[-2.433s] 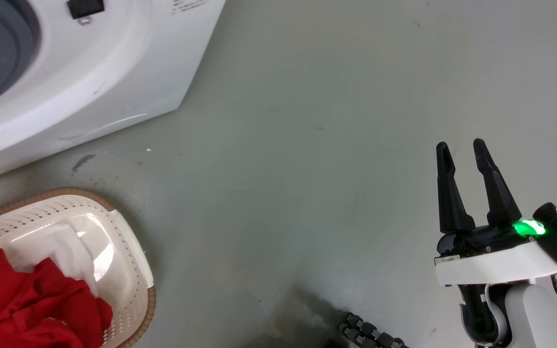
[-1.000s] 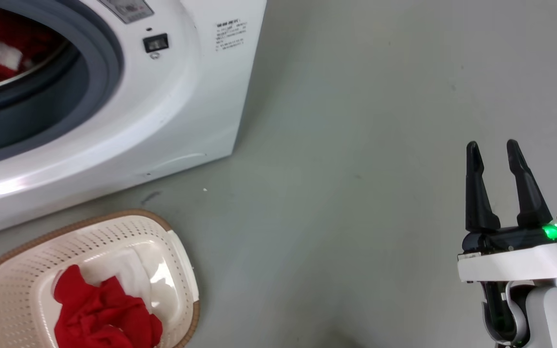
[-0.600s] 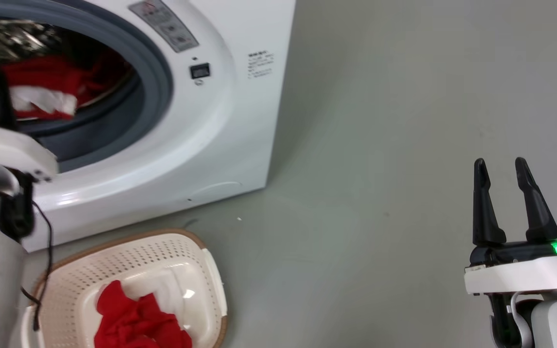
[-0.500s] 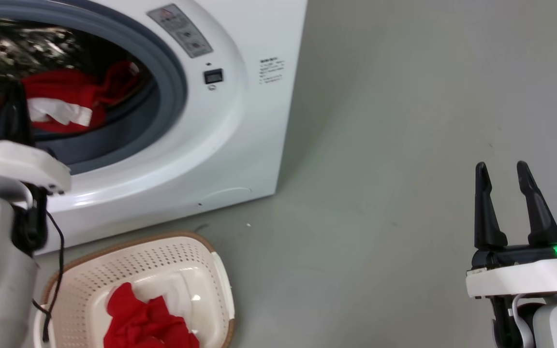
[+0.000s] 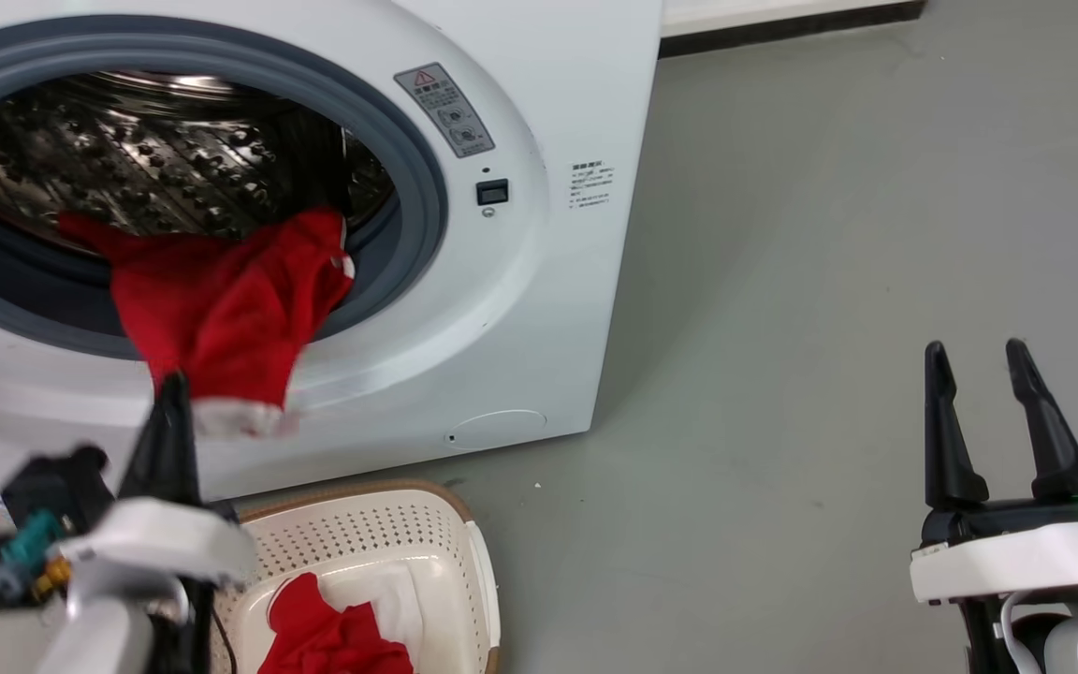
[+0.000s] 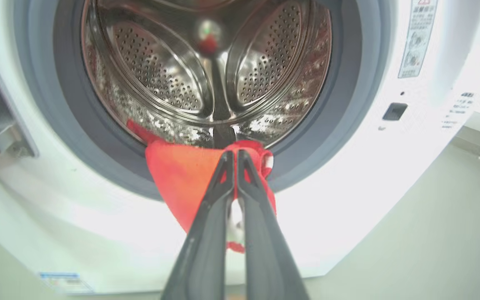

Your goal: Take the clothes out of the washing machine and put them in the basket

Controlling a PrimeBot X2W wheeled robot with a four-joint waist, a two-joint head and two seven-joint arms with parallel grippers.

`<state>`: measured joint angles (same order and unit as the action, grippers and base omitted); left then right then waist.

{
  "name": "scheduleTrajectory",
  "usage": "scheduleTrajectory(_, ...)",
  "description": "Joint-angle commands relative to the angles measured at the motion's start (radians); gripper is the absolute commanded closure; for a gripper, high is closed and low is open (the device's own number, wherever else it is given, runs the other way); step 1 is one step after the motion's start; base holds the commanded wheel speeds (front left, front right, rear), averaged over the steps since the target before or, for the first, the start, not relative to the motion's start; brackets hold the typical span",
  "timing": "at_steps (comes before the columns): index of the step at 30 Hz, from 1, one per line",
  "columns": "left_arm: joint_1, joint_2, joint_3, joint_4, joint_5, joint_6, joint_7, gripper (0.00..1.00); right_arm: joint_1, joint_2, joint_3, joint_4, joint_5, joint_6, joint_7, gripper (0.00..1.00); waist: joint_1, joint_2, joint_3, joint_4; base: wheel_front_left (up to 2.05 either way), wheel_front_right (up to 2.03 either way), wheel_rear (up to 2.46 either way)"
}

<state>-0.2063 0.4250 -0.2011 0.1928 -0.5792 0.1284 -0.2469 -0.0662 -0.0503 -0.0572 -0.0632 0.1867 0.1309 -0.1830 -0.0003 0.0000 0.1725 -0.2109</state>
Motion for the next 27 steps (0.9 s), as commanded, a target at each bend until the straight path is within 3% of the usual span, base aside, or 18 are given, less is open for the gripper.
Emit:
scheduleTrajectory(1,0.048,-0.013,-0.009,-0.024,-0.009,0.012,0.01,1.0,0.013,0.0,-0.001,-0.009,-0.005,0.0,0.004,0.0,0.0003,0.0,-0.003,0.006,0.0,0.0,0.0)
scheduleTrajectory(12,0.231,-0.092,-0.089,0.024,-0.075,0.004,0.086,1.0,0.02,0.0,0.009,-0.035,-0.006,0.0,0.019,0.0,0.0003,0.0,0.028,0.002,0.0,0.0,0.0)
scheduleTrajectory(20,0.171,-0.139,-0.106,0.236,-0.112,-0.042,0.088,1.0,-0.025,0.0,0.019,-0.051,0.004,0.0,0.009,0.0,0.0003,0.0,0.124,-0.016,0.0,0.0,0.0)
scheduleTrajectory(27,0.037,-0.144,-0.099,0.475,-0.127,-0.086,0.08,1.0,-0.073,0.0,0.027,-0.053,0.018,0.0,-0.011,0.0,0.0003,0.0,0.253,-0.055,0.0,0.0,0.0)
